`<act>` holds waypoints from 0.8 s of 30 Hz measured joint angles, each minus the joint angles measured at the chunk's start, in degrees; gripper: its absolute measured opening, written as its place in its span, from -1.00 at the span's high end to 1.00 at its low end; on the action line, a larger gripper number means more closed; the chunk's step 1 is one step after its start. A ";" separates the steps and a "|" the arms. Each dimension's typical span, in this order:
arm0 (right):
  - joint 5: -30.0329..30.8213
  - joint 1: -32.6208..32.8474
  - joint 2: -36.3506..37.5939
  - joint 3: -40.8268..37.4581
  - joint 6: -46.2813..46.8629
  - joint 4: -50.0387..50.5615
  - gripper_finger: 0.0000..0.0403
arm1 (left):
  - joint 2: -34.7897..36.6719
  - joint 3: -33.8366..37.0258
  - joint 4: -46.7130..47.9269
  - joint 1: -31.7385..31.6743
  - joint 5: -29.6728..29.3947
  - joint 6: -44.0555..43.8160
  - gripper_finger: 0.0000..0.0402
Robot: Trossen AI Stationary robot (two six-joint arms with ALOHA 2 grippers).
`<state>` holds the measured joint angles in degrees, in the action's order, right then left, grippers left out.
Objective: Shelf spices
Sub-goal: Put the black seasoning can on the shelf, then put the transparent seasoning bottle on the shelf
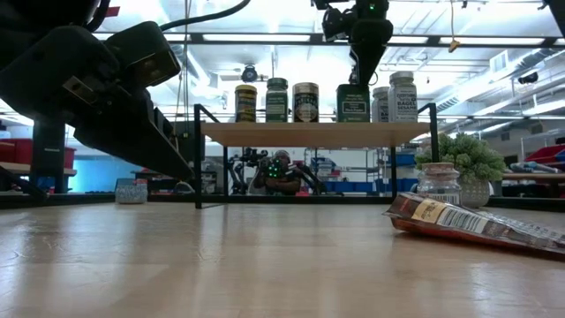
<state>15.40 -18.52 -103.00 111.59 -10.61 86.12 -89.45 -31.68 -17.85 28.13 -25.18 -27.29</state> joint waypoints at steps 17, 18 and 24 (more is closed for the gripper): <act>0.09 0.01 0.00 0.00 0.07 0.09 -0.14 | 0.00 0.02 0.00 -0.01 0.01 0.00 0.98; 0.11 0.02 0.00 0.00 0.07 0.07 -0.17 | 0.00 0.02 0.00 0.01 -0.01 0.00 0.98; 0.26 0.02 0.06 1.42 0.04 1.34 -0.29 | 0.00 0.02 -0.02 -0.01 0.01 -0.02 0.98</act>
<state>15.66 -18.50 -102.94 113.01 -10.57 87.47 -89.45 -31.66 -17.87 28.12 -25.17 -27.31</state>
